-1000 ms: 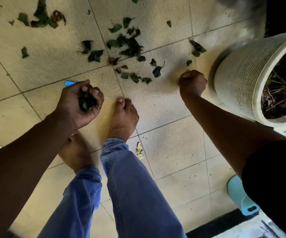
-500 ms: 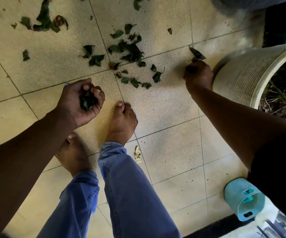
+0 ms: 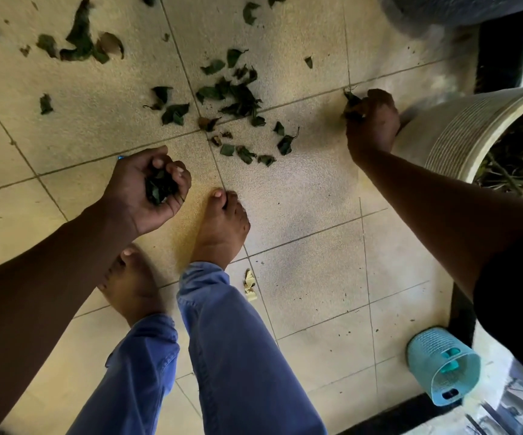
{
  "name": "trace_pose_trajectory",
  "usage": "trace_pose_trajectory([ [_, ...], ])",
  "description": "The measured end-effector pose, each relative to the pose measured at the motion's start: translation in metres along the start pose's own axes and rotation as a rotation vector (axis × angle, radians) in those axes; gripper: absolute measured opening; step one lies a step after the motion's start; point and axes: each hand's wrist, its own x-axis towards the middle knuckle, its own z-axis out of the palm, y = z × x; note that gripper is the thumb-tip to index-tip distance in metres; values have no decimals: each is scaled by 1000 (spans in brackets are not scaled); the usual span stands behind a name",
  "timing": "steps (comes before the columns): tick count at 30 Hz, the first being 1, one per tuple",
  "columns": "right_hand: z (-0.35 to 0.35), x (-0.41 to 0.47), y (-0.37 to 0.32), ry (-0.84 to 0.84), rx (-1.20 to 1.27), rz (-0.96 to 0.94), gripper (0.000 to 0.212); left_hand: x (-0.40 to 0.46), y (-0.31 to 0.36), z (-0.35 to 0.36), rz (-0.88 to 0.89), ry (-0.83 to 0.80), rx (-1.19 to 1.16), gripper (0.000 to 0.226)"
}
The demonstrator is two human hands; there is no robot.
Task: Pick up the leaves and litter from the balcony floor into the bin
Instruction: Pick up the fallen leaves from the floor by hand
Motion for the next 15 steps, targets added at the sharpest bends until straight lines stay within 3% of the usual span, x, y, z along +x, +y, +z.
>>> trace_pose_trajectory([
  [4, 1, 4, -4, -26, -95, -4, 16, 1, -3, -3, -14, -23, -8, 40],
  [6, 3, -6, -12, -21, 34, 110, 12, -1, -5, -3, -14, -27, -6, 39],
  [8, 7, -20, -25, -48, 374, 281, 3, -4, -8, -3, -14, -28, -10, 40],
  [11, -2, -56, -60, -345, 1030, 420, 14, -7, -11, -3, -12, -30, -8, 40],
  [15, -24, -112, -119, -767, 1380, 339, 13, -13, -9, -1, 33, -8, -36, 38],
])
